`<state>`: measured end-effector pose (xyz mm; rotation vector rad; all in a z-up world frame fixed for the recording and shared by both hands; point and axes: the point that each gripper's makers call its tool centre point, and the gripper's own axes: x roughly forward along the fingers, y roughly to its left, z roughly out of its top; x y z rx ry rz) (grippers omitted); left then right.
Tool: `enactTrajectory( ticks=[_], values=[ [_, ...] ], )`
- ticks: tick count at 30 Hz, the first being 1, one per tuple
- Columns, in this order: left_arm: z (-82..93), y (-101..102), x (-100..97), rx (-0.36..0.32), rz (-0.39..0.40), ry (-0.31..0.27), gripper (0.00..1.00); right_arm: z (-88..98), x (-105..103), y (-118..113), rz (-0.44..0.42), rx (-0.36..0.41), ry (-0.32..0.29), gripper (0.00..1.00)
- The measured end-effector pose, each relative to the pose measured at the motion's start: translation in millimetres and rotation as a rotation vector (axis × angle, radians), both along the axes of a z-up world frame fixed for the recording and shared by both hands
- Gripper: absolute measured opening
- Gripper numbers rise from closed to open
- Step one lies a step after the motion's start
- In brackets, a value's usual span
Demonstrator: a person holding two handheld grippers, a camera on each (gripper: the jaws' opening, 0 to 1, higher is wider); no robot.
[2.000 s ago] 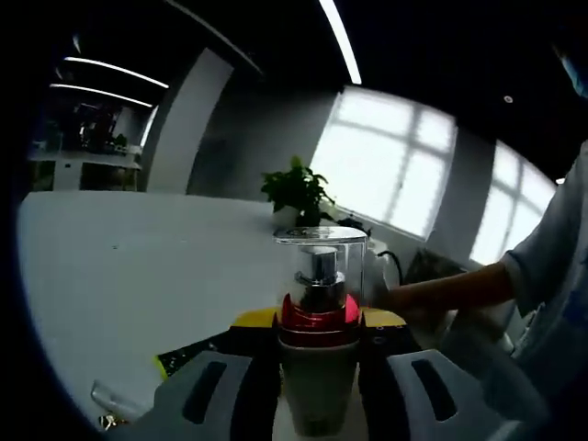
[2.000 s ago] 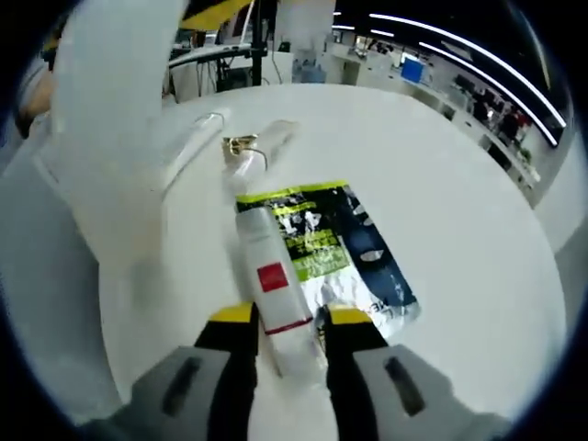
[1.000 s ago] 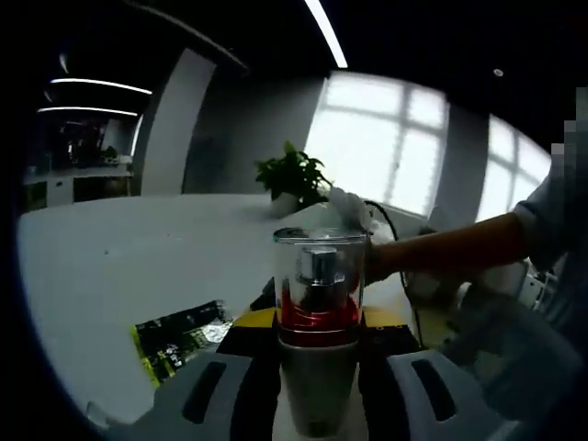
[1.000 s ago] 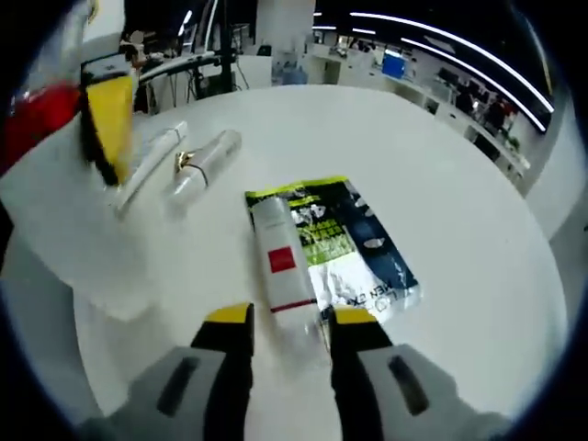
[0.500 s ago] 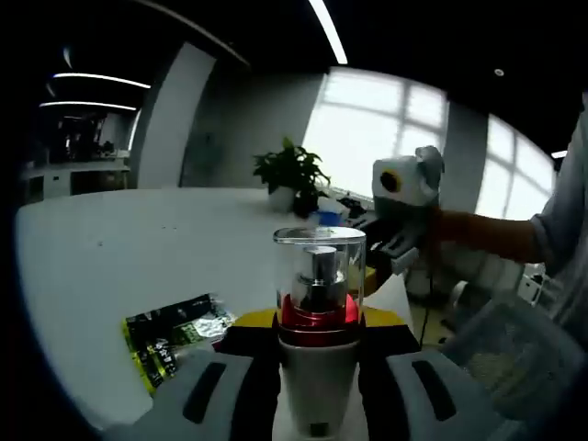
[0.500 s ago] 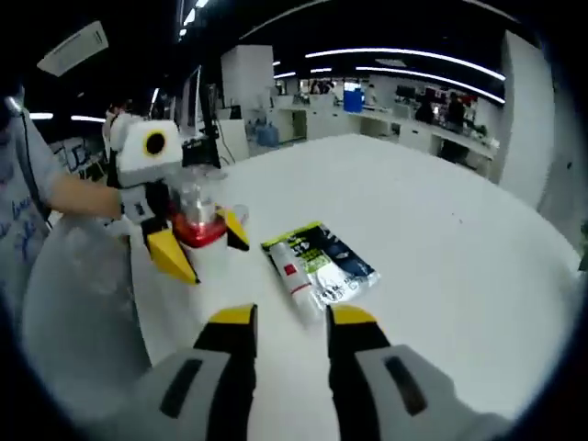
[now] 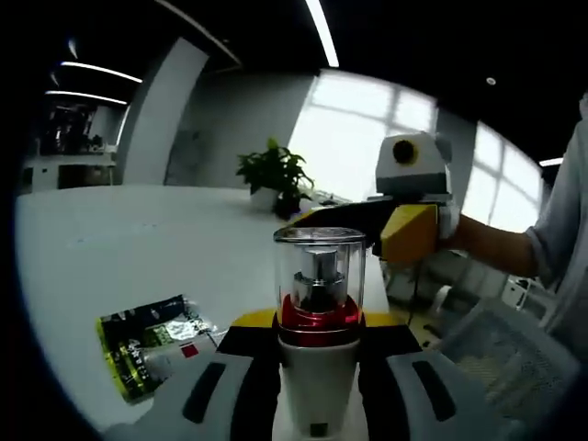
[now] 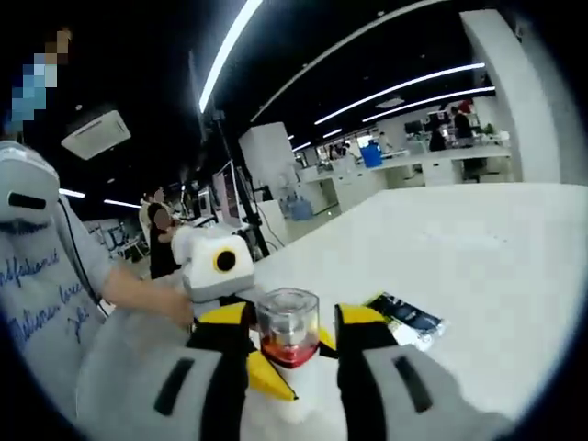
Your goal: Arrange the skincare products in the storage area until every visible bottle or jar stands upright without overlapping.
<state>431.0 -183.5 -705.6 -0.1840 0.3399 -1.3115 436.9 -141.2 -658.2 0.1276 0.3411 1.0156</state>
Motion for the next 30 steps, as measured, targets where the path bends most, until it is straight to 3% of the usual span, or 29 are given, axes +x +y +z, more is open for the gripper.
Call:
enactTrajectory(
  ticks=[15,24,30],
  values=[
    [-1.1,-8,-6.2,0.000,-0.041,0.006,0.28,-3.3,3,5,0.018,-0.006,-0.030,0.32],
    [3.1,-14,2.7,-0.001,-0.020,-0.090,0.29,2.6,8,-5,-0.008,-0.024,-0.130,0.30],
    [-3.1,-16,8.5,0.039,-0.010,-0.101,0.29,-2.1,12,-8,-0.014,-0.056,-0.136,0.30]
  ],
)
